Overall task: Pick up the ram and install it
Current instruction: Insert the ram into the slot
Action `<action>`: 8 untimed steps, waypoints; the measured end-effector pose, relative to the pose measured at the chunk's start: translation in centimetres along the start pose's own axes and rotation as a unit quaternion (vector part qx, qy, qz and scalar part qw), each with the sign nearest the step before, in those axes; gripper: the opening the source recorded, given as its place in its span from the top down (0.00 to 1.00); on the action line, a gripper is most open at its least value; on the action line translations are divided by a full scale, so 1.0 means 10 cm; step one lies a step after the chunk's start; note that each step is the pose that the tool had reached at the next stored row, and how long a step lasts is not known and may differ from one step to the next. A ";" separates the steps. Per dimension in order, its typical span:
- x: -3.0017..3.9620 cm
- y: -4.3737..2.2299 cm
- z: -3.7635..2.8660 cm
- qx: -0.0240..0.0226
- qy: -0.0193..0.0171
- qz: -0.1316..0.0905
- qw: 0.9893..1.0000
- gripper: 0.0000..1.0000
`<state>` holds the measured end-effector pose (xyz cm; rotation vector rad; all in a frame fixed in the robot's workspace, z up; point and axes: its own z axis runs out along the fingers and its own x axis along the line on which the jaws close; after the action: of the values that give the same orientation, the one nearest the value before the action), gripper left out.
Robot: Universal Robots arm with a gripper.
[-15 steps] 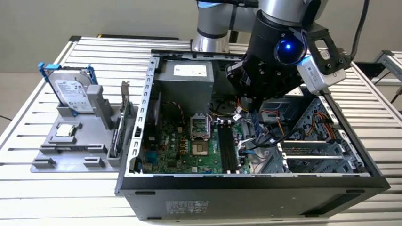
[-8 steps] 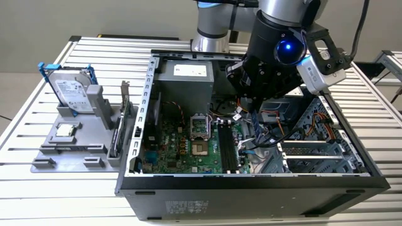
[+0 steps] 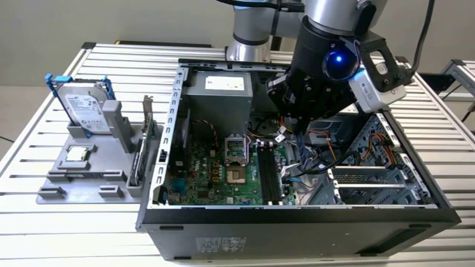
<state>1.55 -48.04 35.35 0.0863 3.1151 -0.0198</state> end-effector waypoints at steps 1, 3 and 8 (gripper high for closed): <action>0.000 0.000 0.006 0.000 0.000 0.000 1.000 1.00; 0.000 0.000 0.016 0.000 0.000 0.000 1.000 1.00; 0.001 0.000 0.042 0.000 0.000 0.000 1.000 1.00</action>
<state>1.55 -48.05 34.94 0.0864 3.1151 -0.0200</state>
